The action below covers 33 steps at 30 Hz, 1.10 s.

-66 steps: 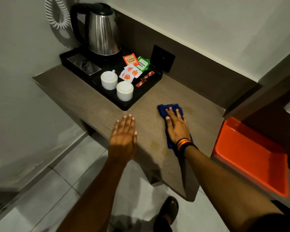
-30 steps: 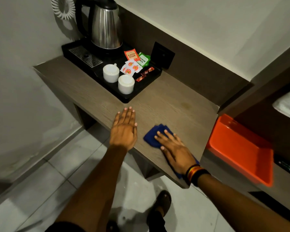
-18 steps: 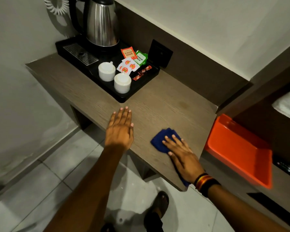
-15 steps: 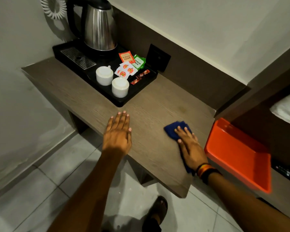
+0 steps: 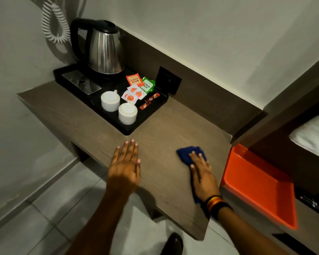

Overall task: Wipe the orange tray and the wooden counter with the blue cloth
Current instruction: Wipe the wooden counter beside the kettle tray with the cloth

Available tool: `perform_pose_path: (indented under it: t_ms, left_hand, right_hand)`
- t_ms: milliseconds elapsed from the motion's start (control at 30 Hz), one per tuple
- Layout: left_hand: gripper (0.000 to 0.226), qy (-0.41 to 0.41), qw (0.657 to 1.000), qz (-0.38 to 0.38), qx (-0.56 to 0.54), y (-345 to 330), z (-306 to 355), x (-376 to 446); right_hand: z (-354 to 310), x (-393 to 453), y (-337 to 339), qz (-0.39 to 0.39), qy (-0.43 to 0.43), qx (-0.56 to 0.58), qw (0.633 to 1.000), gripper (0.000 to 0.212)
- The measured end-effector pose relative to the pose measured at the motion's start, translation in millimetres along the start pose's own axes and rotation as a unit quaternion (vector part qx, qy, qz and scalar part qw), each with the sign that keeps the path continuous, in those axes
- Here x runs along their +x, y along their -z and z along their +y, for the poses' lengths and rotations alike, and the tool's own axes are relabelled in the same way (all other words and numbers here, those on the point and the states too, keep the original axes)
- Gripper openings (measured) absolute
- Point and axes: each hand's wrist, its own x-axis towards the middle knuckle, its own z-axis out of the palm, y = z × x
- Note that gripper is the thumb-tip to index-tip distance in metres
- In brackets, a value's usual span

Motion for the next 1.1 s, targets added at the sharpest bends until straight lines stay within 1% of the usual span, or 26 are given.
perform_pose_path:
  t_ms: [67, 133, 167, 200, 233, 267, 333, 400, 433, 467, 533, 600, 633, 700, 767, 800, 867, 933, 1000, 1033, 1100]
  left_hand:
    - [0.045, 0.008, 1.0, -0.029, -0.009, -6, -5, 0]
    - [0.045, 0.02, 0.998, -0.05, -0.018, -12, -9, 2]
    - [0.046, 0.028, 0.997, -0.062, -0.024, -12, -10, 3]
    - [0.048, 0.038, 0.996, -0.074, -0.027, -12, -10, 5]
    - [0.05, 0.048, 0.995, -0.086, -0.028, -12, -9, 7]
    - [0.052, 0.057, 0.993, -0.102, -0.027, -10, -8, 9]
    - [0.055, 0.07, 0.988, -0.136, -0.02, -5, -6, 11]
    - [0.058, 0.073, 0.983, -0.169, -0.011, 1, -3, 13]
    - [0.059, 0.074, 0.981, -0.18, -0.012, 2, -4, 13]
    - [0.06, 0.077, 0.98, -0.184, -0.016, 3, -4, 14]
    - [0.061, 0.086, 0.978, -0.19, -0.024, 1, -6, 16]
    - [0.063, 0.087, 0.975, -0.204, -0.018, -3, -8, 17]
    - [0.064, 0.085, 0.974, -0.208, -0.015, -4, -9, 16]
    - [0.063, 0.079, 0.975, -0.208, -0.016, -5, -11, 17]
    - [0.062, 0.078, 0.975, -0.209, -0.015, -5, -9, 17]
    - [0.06, 0.081, 0.975, -0.208, -0.011, -4, -8, 17]
    - [0.056, 0.088, 0.974, -0.208, -0.004, -3, -7, 17]
    - [0.055, 0.089, 0.974, -0.207, 0.002, 1, -3, 16]
    - [0.054, 0.082, 0.977, -0.197, 0.01, 2, -2, 14]
    - [0.054, 0.077, 0.979, -0.186, 0.011, 2, -3, 13]
    - [0.052, 0.065, 0.986, -0.154, 0.005, -2, -7, 11]
  right_hand:
    - [13, 48, 10, 0.043, -0.087, -0.008, 0.995, 0.048]
    - [5, 101, 16, 0.068, -0.158, -0.011, 0.985, 0.049]
    - [-6, 120, 12, 0.079, -0.18, -0.01, 0.981, 0.05]
    - [-21, 132, 4, 0.084, -0.18, -0.012, 0.98, 0.05]
    - [-39, 134, -9, 0.079, -0.158, -0.012, 0.984, 0.05]
    - [-58, 127, -24, 0.064, -0.113, -0.011, 0.991, 0.049]
    - [-88, 89, -50, 0.016, 0.004, -0.014, 1.0, 0.047]
    - [-93, 34, -54, -0.04, 0.075, -0.019, 0.996, 0.048]
    - [-82, 10, -50, -0.051, 0.085, -0.022, 0.995, 0.047]
    - [-65, -7, -43, -0.044, 0.076, -0.017, 0.996, 0.046]
    - [-33, -12, -24, -0.015, -0.008, 0.017, 1.0, 0.047]
    - [-13, 26, -9, 0.022, -0.093, 0.026, 0.995, 0.049]
    - [-13, 52, -5, 0.036, -0.116, 0.015, 0.992, 0.05]
    - [-29, 99, -5, 0.047, -0.115, -0.032, 0.992, 0.051]
    - [-57, 118, -20, 0.042, -0.095, -0.04, 0.994, 0.051]
    - [-73, 112, -31, 0.03, -0.07, -0.036, 0.996, 0.05]
    - [-96, 74, -54, -0.007, 0.002, -0.038, 0.999, 0.05]
    - [-97, 22, -59, -0.053, 0.059, -0.051, 0.996, 0.051]
    - [-72, -14, -47, -0.064, 0.055, -0.043, 0.995, 0.05]
    - [-58, -20, -39, -0.055, 0.035, -0.024, 0.998, 0.048]
    - [-37, -6, -25, -0.015, -0.008, -0.007, 1.0, 0.048]
